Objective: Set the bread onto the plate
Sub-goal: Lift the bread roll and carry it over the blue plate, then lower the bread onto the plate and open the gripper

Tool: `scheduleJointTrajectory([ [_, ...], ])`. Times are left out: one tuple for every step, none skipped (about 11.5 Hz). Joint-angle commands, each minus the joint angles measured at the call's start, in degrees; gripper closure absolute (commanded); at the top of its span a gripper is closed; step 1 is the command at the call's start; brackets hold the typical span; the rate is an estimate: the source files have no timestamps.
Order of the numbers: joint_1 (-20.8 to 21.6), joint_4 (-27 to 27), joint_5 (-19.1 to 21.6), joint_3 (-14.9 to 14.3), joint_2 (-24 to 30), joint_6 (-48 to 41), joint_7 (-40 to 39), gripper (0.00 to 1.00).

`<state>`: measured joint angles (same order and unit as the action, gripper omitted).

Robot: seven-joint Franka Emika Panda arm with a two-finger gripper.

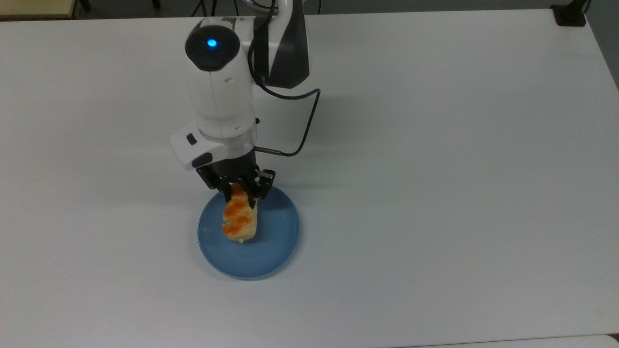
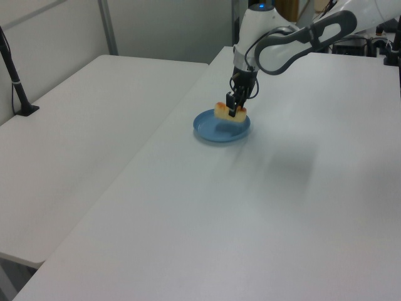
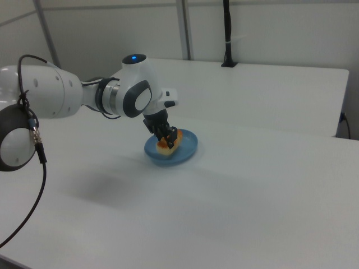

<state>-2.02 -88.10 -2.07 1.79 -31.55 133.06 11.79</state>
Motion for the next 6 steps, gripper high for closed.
scheduleJointTrajectory([
  [0.35, 4.16, -1.01, 1.11, -3.34, 0.97, 1.31, 0.46],
  [0.35, 4.16, -1.10, 1.19, -3.52, 1.06, 1.31, 0.16],
  [0.53, 4.08, -1.88, 1.19, -3.43, 0.80, 1.39, 0.00],
  [1.22, 4.08, -3.20, 1.19, -3.43, 0.71, 2.18, 0.00],
  [1.23, 4.08, -5.04, 1.19, -3.43, 0.80, 4.36, 0.00],
  [1.23, 3.99, -6.62, 1.19, -3.43, 0.80, 6.21, 0.00],
])
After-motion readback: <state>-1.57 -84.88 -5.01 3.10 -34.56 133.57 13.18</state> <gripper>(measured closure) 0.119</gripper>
